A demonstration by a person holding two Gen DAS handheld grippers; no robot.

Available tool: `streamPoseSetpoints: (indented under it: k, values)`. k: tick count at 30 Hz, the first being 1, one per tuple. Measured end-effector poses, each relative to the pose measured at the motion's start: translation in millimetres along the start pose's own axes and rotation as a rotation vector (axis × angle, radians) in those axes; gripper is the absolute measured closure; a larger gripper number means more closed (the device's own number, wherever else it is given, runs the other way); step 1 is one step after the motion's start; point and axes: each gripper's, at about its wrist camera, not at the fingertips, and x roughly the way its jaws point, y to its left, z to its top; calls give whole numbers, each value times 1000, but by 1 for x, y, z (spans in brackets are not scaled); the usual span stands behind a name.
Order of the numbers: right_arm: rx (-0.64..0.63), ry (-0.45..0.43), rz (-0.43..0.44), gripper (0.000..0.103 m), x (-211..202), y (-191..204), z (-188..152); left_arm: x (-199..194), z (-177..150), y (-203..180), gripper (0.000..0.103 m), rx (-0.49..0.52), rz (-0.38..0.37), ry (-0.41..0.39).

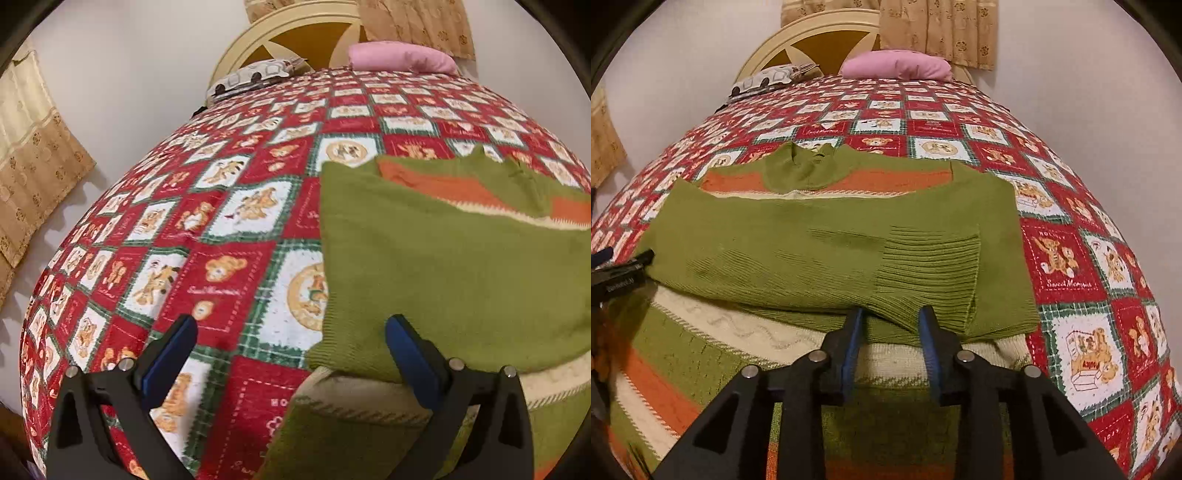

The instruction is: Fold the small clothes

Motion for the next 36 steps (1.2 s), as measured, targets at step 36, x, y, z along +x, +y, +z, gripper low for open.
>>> streamPoseSetpoints:
  k: [36]
  values:
    - [-53, -2, 110, 44, -249, -21, -212, -150, -194, 107, 0, 153, -390, -14]
